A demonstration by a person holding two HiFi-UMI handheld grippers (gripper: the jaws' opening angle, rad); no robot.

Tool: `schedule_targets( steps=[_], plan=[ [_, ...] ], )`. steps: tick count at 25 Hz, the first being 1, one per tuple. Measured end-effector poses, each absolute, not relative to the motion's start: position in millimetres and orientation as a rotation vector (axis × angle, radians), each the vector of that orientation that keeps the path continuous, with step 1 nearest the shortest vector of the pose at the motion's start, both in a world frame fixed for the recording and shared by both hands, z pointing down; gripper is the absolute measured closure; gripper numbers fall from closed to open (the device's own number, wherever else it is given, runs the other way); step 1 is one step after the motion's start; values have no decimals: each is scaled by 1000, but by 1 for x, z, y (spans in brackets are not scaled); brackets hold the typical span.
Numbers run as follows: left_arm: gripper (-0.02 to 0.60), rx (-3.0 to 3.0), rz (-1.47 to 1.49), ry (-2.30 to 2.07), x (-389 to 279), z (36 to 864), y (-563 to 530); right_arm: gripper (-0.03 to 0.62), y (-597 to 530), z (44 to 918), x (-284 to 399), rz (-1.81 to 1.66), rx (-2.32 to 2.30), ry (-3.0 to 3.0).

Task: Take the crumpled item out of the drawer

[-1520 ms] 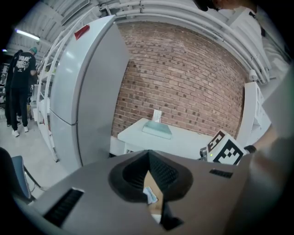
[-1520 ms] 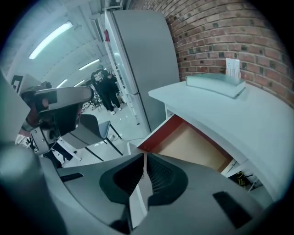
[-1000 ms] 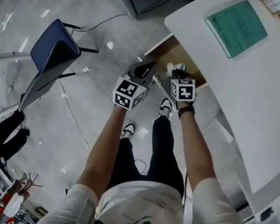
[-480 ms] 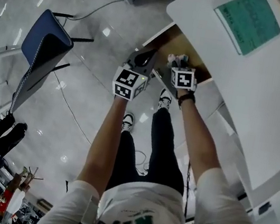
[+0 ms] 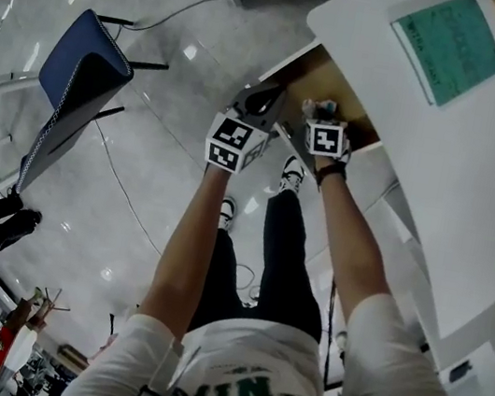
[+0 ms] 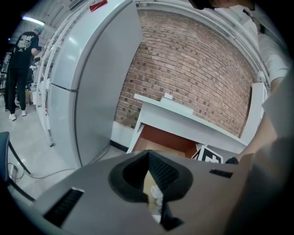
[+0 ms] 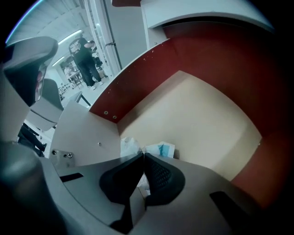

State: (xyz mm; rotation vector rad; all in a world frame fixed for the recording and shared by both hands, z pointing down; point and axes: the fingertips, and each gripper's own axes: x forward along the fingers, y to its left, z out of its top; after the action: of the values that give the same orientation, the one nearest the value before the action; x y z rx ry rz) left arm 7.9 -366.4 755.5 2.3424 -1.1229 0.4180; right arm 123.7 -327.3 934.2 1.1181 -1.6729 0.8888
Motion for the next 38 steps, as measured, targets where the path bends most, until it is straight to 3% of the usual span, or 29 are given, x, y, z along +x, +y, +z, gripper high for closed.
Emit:
schedule_targets(
  steps=[15,38],
  plan=[
    [591,2392,386,-1172,-21,681,-338,586,-316,823,106,841,1228,-1788],
    [591,2502,467,-1234,-54,513,-196,591,-166,606,125,748,1653,-1933]
  ],
)
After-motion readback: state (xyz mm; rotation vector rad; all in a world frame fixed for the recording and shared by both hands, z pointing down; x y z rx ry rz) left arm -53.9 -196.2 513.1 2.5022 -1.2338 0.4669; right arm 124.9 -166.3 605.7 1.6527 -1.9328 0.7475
